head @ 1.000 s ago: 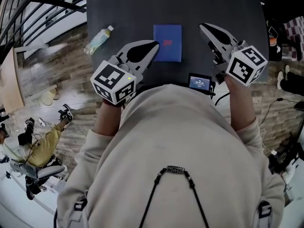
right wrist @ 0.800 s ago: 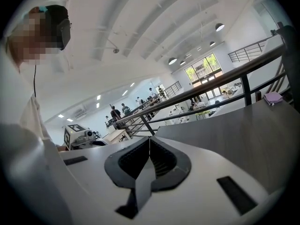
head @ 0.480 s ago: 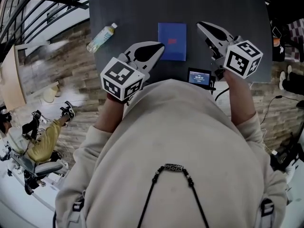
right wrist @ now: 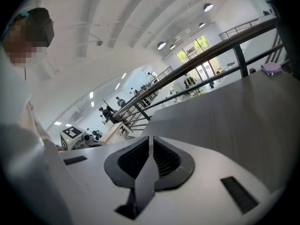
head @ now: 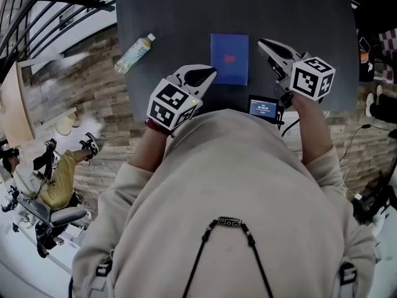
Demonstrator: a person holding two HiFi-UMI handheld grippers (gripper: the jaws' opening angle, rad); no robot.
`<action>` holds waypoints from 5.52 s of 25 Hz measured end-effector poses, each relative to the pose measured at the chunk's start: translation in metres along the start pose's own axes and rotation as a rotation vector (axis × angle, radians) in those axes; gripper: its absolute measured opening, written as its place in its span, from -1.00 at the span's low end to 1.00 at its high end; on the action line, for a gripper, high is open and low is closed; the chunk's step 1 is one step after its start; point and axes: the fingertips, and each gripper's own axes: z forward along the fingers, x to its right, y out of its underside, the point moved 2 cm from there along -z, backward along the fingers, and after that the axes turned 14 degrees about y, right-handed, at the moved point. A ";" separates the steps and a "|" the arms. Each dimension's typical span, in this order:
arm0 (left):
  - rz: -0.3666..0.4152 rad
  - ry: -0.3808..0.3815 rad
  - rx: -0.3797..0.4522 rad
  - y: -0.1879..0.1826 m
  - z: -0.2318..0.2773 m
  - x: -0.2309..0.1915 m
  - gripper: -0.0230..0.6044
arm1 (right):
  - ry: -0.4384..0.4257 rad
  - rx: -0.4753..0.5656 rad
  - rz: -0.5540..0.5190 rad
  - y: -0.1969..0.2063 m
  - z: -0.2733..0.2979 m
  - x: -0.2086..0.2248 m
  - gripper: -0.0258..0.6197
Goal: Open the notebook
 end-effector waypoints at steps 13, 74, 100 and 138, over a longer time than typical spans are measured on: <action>0.138 -0.011 -0.289 0.054 0.052 -0.049 -0.92 | 0.085 -0.186 0.159 0.071 0.042 0.062 -0.62; -0.054 0.098 -0.307 0.153 0.106 -0.091 -0.92 | -0.233 -0.312 0.060 0.118 0.105 -0.035 -0.24; -0.077 -0.006 -0.022 0.102 0.035 -0.096 -0.92 | -0.377 -0.387 0.017 0.117 0.133 -0.077 -0.25; -0.425 -0.300 0.333 0.203 -0.083 -0.063 -0.92 | -0.272 -0.662 -0.187 0.189 0.159 -0.069 -0.80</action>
